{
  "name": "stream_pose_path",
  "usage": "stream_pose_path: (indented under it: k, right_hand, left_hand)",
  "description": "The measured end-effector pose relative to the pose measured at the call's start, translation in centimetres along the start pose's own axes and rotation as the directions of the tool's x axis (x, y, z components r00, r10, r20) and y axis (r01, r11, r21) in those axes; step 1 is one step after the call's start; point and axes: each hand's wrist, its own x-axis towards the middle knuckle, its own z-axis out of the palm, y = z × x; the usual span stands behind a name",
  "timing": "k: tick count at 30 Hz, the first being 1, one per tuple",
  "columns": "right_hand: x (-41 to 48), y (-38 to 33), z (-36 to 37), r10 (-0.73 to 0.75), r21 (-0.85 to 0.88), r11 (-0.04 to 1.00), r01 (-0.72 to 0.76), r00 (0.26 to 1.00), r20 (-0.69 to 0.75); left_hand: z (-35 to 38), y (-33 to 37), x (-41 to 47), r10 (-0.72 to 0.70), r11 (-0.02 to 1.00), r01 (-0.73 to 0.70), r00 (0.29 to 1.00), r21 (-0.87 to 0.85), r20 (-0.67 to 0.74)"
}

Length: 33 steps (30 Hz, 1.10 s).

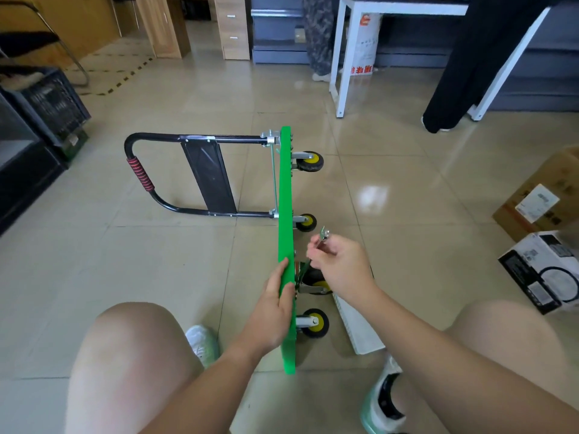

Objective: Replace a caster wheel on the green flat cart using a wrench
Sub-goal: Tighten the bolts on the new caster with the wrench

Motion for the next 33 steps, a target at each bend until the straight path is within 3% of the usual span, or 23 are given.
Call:
stream_pose_path:
  k: [4, 11, 16, 19, 23, 33]
  right_hand:
    - [-0.8, 0.9, -1.2, 0.062, 0.187, 0.981, -0.050, 0.996, -0.059]
    - [-1.4, 0.4, -1.0, -0.128, 0.064, 0.990, 0.129, 0.992, -0.011]
    - [-3.7, 1.4, -0.7, -0.227, 0.082, 0.971, 0.223, 0.973, 0.045]
    - [-4.8, 2.6, -0.2, -0.357, 0.014, 0.934, 0.357, 0.934, 0.025]
    - [-6.0, 4.0, 0.1, -0.564, -0.108, 0.820, 0.562, 0.826, 0.010]
    - [-7.2, 5.2, 0.4, -0.691, -0.205, 0.712, 0.671, 0.722, -0.039]
  left_hand:
    - [0.2, -0.2, 0.0, 0.000, 1.000, 0.000, 1.000, -0.024, 0.006]
    - [0.3, -0.4, 0.1, -0.004, 0.999, 0.004, 1.000, -0.041, 0.003]
    - [0.5, -0.9, 0.4, 0.008, 0.998, -0.008, 1.000, -0.065, -0.009]
    - [0.5, -1.1, 0.4, 0.008, 0.997, -0.008, 1.000, -0.080, -0.004]
    - [0.3, -1.2, 0.4, 0.007, 0.996, -0.006, 1.000, -0.088, 0.007]
    - [0.2, -1.2, 0.4, 0.033, 0.992, -0.029, 0.999, -0.123, 0.029]
